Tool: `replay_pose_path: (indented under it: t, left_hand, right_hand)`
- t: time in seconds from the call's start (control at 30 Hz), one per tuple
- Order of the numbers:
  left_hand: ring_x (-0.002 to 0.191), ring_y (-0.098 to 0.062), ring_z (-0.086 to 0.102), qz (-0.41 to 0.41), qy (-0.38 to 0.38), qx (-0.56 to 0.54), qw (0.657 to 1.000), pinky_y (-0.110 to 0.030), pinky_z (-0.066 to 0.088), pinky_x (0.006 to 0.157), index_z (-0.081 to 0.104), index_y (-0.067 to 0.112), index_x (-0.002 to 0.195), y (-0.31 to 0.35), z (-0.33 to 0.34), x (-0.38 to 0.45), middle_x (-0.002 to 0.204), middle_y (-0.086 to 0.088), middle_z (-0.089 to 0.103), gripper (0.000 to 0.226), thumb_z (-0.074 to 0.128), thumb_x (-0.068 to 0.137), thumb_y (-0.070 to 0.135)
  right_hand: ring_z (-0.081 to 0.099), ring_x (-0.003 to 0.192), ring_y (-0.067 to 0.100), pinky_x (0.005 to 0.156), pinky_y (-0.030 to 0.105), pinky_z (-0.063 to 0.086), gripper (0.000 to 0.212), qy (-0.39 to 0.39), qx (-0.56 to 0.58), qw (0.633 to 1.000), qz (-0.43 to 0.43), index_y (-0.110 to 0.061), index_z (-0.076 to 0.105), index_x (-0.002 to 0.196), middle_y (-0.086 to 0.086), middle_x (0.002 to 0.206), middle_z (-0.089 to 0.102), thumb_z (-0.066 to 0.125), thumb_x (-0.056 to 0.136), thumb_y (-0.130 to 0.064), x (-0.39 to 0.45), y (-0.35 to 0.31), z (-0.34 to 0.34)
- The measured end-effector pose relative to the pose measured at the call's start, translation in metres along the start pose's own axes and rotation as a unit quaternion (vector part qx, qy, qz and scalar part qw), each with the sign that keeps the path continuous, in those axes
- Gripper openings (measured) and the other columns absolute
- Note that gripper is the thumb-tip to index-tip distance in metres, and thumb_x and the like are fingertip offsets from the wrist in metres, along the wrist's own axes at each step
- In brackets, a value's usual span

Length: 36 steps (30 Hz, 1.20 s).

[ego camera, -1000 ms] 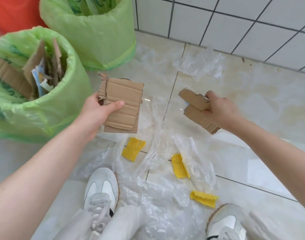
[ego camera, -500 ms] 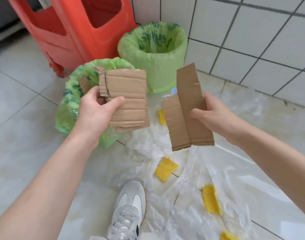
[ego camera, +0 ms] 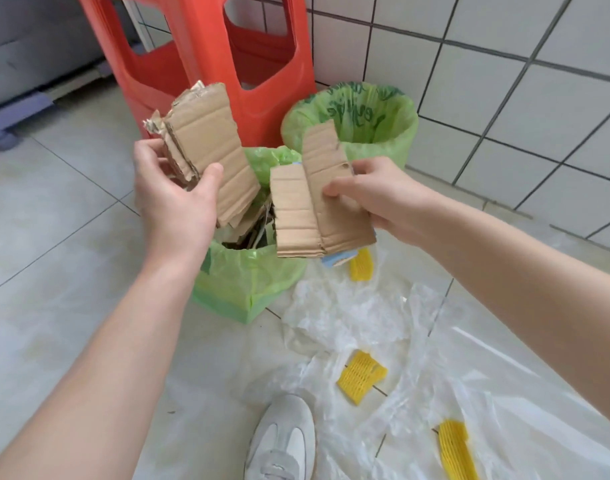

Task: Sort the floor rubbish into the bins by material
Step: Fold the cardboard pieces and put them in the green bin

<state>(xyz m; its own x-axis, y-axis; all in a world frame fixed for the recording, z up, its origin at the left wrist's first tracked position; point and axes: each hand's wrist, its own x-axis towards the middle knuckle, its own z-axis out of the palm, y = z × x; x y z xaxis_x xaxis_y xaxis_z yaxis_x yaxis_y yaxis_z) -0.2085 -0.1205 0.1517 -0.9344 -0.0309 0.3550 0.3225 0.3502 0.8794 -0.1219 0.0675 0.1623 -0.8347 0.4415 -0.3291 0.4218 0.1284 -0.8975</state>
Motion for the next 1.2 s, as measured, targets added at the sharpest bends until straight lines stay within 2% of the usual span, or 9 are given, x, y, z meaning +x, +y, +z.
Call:
replay_pose_path:
  t: [0.17, 0.27, 0.4, 0.5, 0.63, 0.77, 0.93, 1.1, 1.2]
  left_hand:
    - [0.093, -0.022, 0.053, 0.024, 0.019, 0.06, 0.998, -0.034, 0.046, 0.085, 0.039, 0.02, 0.1, -0.027, -0.002, 0.015, 0.105, -0.008, 0.054, 0.036, 0.066, 0.078, 0.025]
    - [0.098, -0.019, 0.041, 0.03, 0.003, 0.101, 0.994, -0.025, 0.035, 0.085, 0.042, 0.006, 0.108, -0.041, 0.003, 0.017, 0.103, -0.006, 0.044, 0.035, 0.063, 0.08, 0.009]
    - [0.096, -0.015, 0.039, 0.023, -0.012, 0.11, 0.994, -0.018, 0.031, 0.084, 0.041, 0.004, 0.114, -0.054, 0.011, 0.022, 0.108, -0.004, 0.036, 0.039, 0.062, 0.082, 0.002]
    - [0.094, -0.014, 0.038, 0.029, -0.019, 0.109, 0.993, -0.015, 0.029, 0.083, 0.042, 0.004, 0.113, -0.057, 0.018, 0.026, 0.108, -0.005, 0.035, 0.038, 0.061, 0.081, 0.001]
    - [0.097, -0.019, 0.048, 0.024, -0.141, 0.175, 0.974, -0.022, 0.037, 0.081, 0.048, 0.015, 0.107, -0.065, 0.023, 0.028, 0.106, -0.003, 0.043, 0.03, 0.064, 0.081, 0.009]
    - [0.102, -0.016, 0.053, 0.024, -0.162, 0.171, 0.972, -0.034, 0.045, 0.091, 0.056, 0.021, 0.115, -0.065, 0.018, 0.025, 0.11, 0.001, 0.054, 0.032, 0.064, 0.085, 0.022]
    - [0.095, -0.007, 0.054, 0.012, -0.167, 0.119, 0.979, -0.027, 0.043, 0.087, 0.058, 0.024, 0.121, -0.055, 0.012, 0.022, 0.115, 0.004, 0.06, 0.031, 0.053, 0.093, 0.037]
    - [0.099, -0.002, 0.054, 0.018, -0.255, 0.109, 0.961, -0.024, 0.041, 0.089, 0.051, 0.03, 0.132, -0.056, 0.017, 0.01, 0.121, 0.008, 0.053, 0.043, 0.05, 0.093, 0.049]
    - [0.111, -0.01, 0.052, 0.058, -0.283, 0.169, 0.942, -0.027, 0.038, 0.096, 0.052, 0.025, 0.133, -0.059, 0.024, 0.004, 0.127, 0.007, 0.053, 0.042, 0.055, 0.093, 0.036]
  right_hand:
    - [0.068, 0.093, 0.02, 0.084, 0.039, 0.057, 0.032, -0.031, -0.025, 0.999, -0.015, -0.021, 0.057, 0.111, 0.003, 0.104, 0.069, 0.068, 0.081, -0.017, 0.018, -0.02, 0.02]
    - [0.068, 0.084, 0.017, 0.074, 0.031, 0.057, 0.023, -0.047, -0.038, 0.997, -0.039, -0.021, 0.058, 0.104, 0.001, 0.094, 0.066, 0.069, 0.083, -0.019, 0.03, -0.036, 0.03]
    - [0.064, 0.08, 0.017, 0.069, 0.03, 0.055, 0.049, -0.05, -0.184, 0.982, -0.012, -0.012, 0.054, 0.119, 0.002, 0.097, 0.062, 0.073, 0.08, -0.033, 0.058, -0.046, 0.051]
    - [0.065, 0.074, 0.02, 0.062, 0.03, 0.057, 0.039, -0.098, -0.24, 0.965, 0.044, -0.009, 0.056, 0.103, 0.006, 0.092, 0.064, 0.074, 0.079, -0.034, 0.077, -0.053, 0.06]
    - [0.052, 0.071, 0.02, 0.071, 0.029, 0.049, 0.029, -0.132, -0.305, 0.939, 0.087, -0.007, 0.058, 0.104, 0.005, 0.087, 0.055, 0.063, 0.089, -0.031, 0.091, -0.06, 0.068]
    - [0.062, 0.082, 0.023, 0.067, 0.029, 0.057, 0.029, -0.077, -0.243, 0.964, 0.068, -0.007, 0.052, 0.111, 0.011, 0.113, 0.057, 0.054, 0.091, -0.027, 0.102, -0.057, 0.066]
    - [0.063, 0.095, 0.02, 0.077, 0.034, 0.06, 0.039, -0.042, -0.16, 0.986, -0.006, -0.008, 0.054, 0.118, 0.007, 0.105, 0.057, 0.065, 0.086, -0.027, 0.097, -0.047, 0.047]
    - [0.059, 0.083, 0.017, 0.066, 0.029, 0.052, 0.036, -0.031, -0.31, 0.941, -0.136, -0.011, 0.058, 0.117, 0.002, 0.093, 0.062, 0.06, 0.088, -0.032, 0.083, -0.03, 0.051]
    - [0.056, 0.095, 0.027, 0.074, 0.037, 0.048, 0.033, 0.014, -0.455, 0.856, -0.246, -0.008, 0.056, 0.11, 0.009, 0.098, 0.061, 0.044, 0.094, -0.035, 0.077, -0.01, 0.06]
